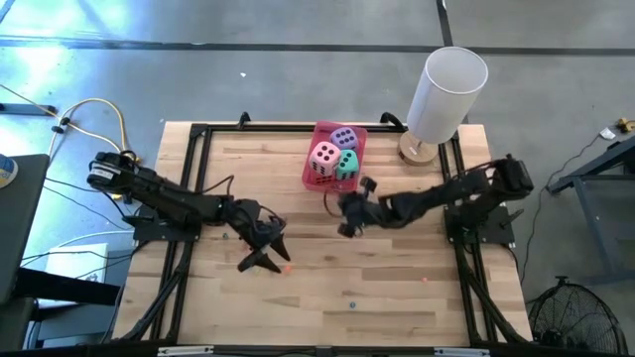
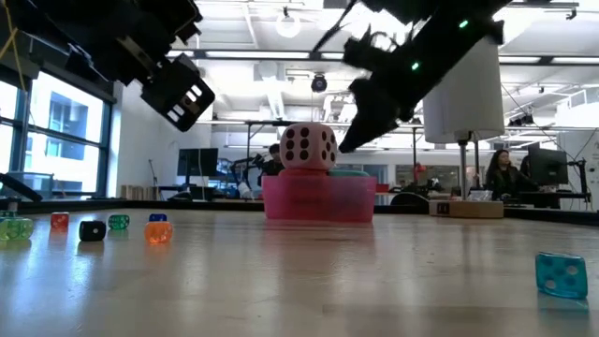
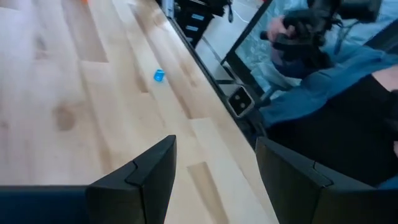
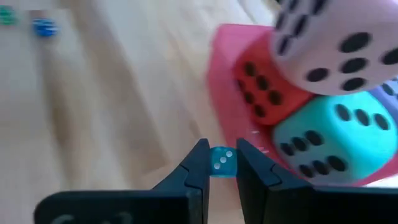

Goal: Pick & Place Dice
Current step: Put the top right small blue dice into the bin, then put the right small green dice into the bin

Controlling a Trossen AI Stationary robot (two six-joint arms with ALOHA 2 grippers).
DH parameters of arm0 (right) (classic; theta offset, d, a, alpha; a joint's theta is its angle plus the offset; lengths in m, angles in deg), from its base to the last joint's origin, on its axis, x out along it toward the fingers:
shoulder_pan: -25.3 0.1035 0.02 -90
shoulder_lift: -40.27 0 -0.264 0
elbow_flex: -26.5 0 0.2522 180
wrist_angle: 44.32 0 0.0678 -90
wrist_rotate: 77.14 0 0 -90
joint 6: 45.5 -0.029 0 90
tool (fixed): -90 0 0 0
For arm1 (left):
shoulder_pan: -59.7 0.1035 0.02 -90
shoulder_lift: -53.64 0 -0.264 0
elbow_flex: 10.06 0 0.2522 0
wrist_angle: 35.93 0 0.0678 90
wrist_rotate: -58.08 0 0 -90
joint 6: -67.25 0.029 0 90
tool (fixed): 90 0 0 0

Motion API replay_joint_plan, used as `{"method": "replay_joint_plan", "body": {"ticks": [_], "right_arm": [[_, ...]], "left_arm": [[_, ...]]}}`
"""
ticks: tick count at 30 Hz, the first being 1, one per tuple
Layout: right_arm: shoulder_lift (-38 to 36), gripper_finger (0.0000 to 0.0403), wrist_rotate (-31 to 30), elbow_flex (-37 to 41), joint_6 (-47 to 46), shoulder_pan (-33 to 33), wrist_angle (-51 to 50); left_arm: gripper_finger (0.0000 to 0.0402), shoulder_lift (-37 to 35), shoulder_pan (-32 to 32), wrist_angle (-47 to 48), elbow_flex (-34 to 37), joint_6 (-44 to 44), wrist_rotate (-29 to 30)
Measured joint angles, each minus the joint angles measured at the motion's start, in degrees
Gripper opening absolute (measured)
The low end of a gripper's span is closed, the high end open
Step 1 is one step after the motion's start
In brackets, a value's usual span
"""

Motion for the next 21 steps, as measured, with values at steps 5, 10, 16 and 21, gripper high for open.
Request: {"method": "replay_joint_plan", "body": {"ticks": [5, 10, 16, 21], "right_arm": [[0.0, 0.0038, 2.26, 0.0, 2.26, -6.69, 0.08], [0.01, 0.004, 8.26, 0.0, 2.44, -11.74, -1.26], [0.9, 0.0092, 8.64, -0.02, 4.04, -15.32, -1.35], [0.9, 0.0119, 10.4, -0.02, 4.48, -16.61, -0.91]], "left_arm": [[0.0214, 0.0, -3.58, -0.26, 0.0, -0.18, 2.7], [0.0214, 0.0, -6.66, -0.23, 0.0, 1.0, 7.3], [0.0214, 0.0, -9.4, -0.21, 0.0, 0.41, 12.35], [0.0214, 0.0, -11.37, -0.2, 0.0, 0.17, 12.82]]}}
